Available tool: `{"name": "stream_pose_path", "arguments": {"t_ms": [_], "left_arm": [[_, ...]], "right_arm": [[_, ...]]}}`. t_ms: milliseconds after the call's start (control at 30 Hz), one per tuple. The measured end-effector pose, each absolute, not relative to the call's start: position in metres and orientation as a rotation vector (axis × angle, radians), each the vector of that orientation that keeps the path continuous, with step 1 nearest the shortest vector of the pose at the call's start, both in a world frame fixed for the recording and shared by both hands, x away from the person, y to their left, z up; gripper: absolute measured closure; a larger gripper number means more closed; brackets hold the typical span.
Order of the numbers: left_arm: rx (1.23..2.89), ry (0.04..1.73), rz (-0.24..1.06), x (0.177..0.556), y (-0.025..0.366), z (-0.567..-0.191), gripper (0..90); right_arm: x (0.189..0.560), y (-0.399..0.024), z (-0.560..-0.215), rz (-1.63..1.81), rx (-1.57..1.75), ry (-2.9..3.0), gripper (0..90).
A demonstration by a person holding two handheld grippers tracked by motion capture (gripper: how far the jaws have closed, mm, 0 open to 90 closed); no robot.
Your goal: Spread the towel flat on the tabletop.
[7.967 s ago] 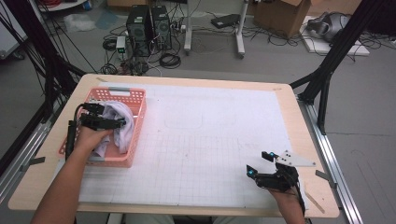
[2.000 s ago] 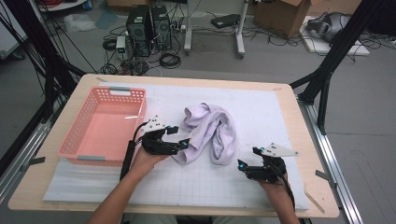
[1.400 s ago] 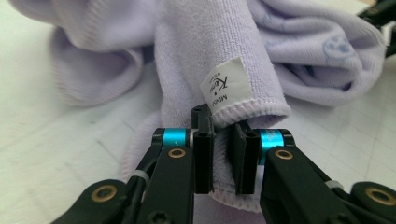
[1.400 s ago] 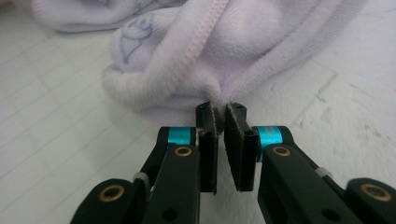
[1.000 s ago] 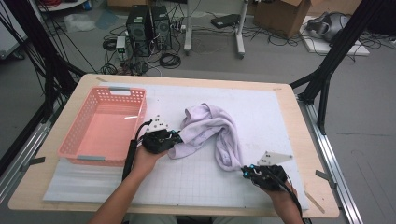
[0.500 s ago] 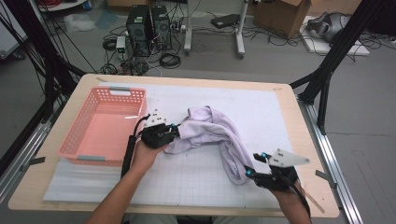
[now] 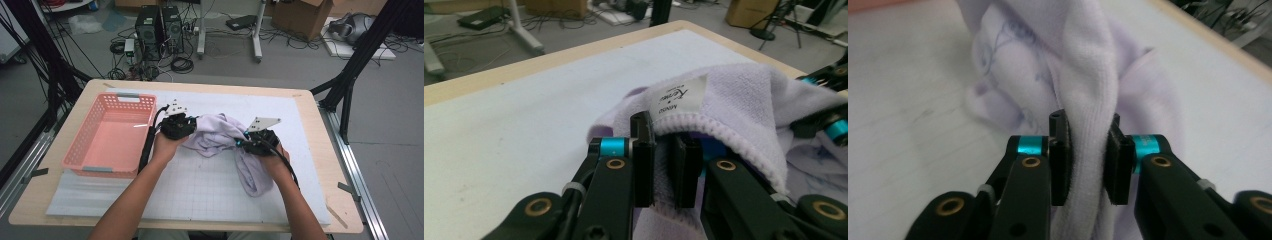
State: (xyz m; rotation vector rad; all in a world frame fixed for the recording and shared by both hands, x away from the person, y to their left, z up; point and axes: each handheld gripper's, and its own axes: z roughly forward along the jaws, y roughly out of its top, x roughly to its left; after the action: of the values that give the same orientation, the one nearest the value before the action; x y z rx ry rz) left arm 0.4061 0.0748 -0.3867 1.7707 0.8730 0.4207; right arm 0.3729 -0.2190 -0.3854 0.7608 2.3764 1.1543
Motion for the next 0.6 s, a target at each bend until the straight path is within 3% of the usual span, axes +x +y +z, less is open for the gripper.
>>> {"name": "stream_pose_path", "arguments": {"t_ms": [67,100,300,467,533,600], "left_arm": [[1.684,0.943,0.398,0.408,0.075,-0.386,53.6],[1.672,0.950,0.377,0.409,0.075,-0.386,47.7],[1.759,0.902,0.366,0.405,0.068,-0.391,42.5],[1.804,0.861,0.320,0.402,0.063,-0.400,41.7],[1.814,0.855,0.311,0.400,0.061,-0.406,41.2],[1.858,0.838,0.300,0.400,0.060,-0.412,39.6]], "right_arm": [[0.383,-0.228,-0.379,1.219,0.831,2.303,79.7],[0.387,-0.233,-0.376,1.231,0.866,2.265,79.7],[0.407,-0.259,-0.369,1.195,1.088,2.067,79.8],[0.423,-0.274,-0.383,1.006,1.243,2.011,79.6],[0.428,-0.281,-0.392,0.989,1.343,2.017,73.3],[0.427,-0.287,-0.398,1.002,1.412,2.021,54.7]]}}
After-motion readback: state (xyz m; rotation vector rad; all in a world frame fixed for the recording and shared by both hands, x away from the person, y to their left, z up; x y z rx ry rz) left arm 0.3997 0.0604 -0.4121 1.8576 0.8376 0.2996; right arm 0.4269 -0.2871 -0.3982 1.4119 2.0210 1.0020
